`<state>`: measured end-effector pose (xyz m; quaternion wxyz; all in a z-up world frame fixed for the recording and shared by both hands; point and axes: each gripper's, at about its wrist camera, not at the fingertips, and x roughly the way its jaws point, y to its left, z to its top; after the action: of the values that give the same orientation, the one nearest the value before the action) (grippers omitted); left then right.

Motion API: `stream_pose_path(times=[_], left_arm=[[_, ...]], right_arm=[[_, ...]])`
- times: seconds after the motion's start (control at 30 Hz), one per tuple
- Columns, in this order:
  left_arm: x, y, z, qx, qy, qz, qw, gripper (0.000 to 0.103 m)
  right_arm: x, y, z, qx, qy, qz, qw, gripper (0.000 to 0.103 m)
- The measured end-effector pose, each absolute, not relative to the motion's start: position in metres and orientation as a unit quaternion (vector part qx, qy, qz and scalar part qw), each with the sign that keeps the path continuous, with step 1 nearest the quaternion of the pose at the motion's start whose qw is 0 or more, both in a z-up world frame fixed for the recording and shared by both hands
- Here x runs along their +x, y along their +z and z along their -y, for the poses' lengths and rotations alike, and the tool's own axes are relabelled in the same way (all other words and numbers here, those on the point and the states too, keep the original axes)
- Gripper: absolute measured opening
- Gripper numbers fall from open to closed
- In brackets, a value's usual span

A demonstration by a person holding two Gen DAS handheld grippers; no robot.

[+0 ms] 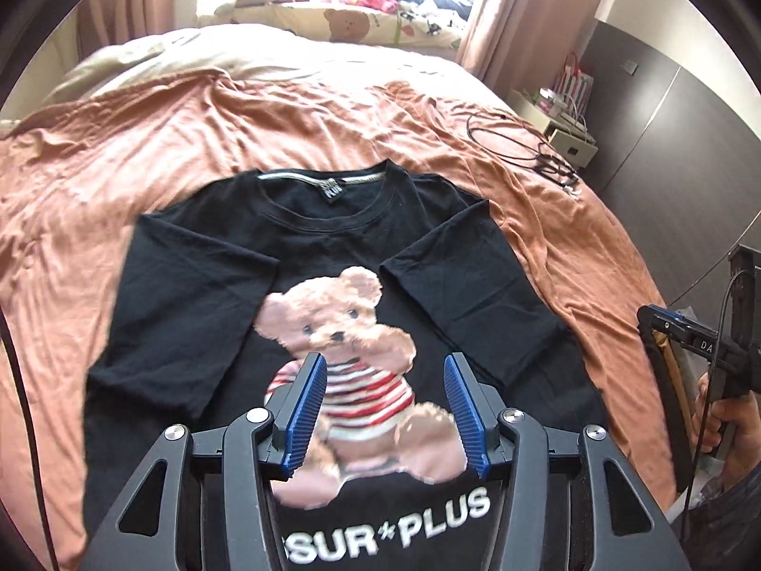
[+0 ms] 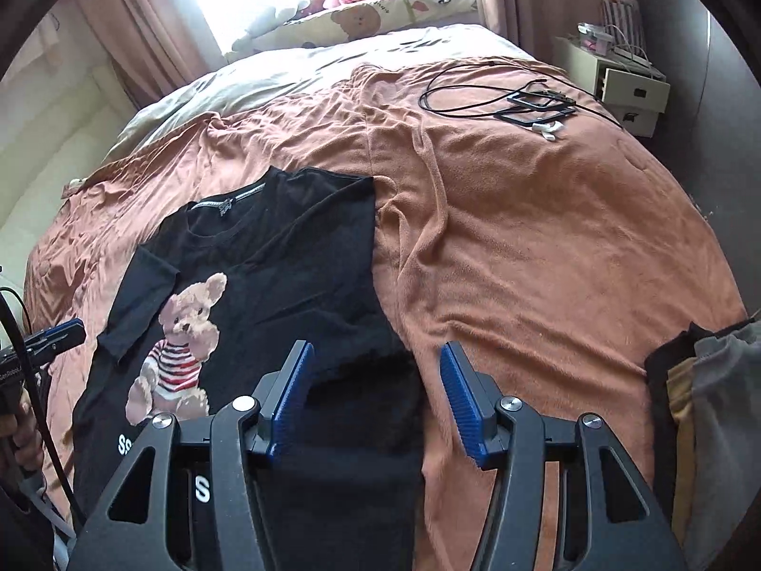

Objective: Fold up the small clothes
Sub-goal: 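Open both tools and move them back to the shirt hem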

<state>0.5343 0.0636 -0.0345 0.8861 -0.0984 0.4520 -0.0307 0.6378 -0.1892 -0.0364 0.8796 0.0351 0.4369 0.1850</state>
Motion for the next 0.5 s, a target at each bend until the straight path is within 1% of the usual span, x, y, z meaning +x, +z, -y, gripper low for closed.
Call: stream_pose_path(times=[0.03, 0.17, 0.2, 0.23, 0.27, 0.3, 0.33, 0.43, 0.5], left_arm=[[0.523, -0.028, -0.066, -0.096, -0.025, -0.446, 0.889, 0.060], [0.483, -0.007, -0.081, -0.104, -0.013, -0.425, 0.899, 0.065], [0.473, -0.002, -0.085, -0.104, -0.009, -0.420, 0.901, 0.069], [0.464, 0.002, -0.089, -0.103, -0.004, -0.416, 0.904, 0.076], [0.454, 0.006, -0.091, -0.101, 0.000, -0.411, 0.906, 0.080], [0.444, 0.011, -0.094, -0.097, 0.004, -0.406, 0.909, 0.088], [0.435, 0.015, -0.097, -0.093, 0.006, -0.401, 0.911, 0.094], [0.409, 0.025, -0.105, -0.092, 0.017, -0.386, 0.918, 0.102], [0.393, 0.029, -0.109, -0.095, 0.016, -0.379, 0.920, 0.103]], right_arm=[[0.630, -0.032, 0.191, 0.035, 0.185, -0.436, 0.880, 0.053], [0.592, -0.013, 0.192, 0.013, 0.194, -0.426, 0.883, 0.054], [0.583, -0.009, 0.191, 0.002, 0.198, -0.423, 0.884, 0.060], [0.573, -0.004, 0.190, -0.006, 0.197, -0.420, 0.886, 0.070], [0.563, 0.000, 0.190, -0.012, 0.196, -0.415, 0.888, 0.075], [0.552, 0.005, 0.189, -0.016, 0.197, -0.410, 0.891, 0.083], [0.542, 0.010, 0.190, -0.019, 0.194, -0.405, 0.893, 0.086], [0.515, 0.023, 0.192, -0.018, 0.192, -0.393, 0.899, 0.093], [0.499, 0.028, 0.192, -0.022, 0.196, -0.388, 0.900, 0.094]])
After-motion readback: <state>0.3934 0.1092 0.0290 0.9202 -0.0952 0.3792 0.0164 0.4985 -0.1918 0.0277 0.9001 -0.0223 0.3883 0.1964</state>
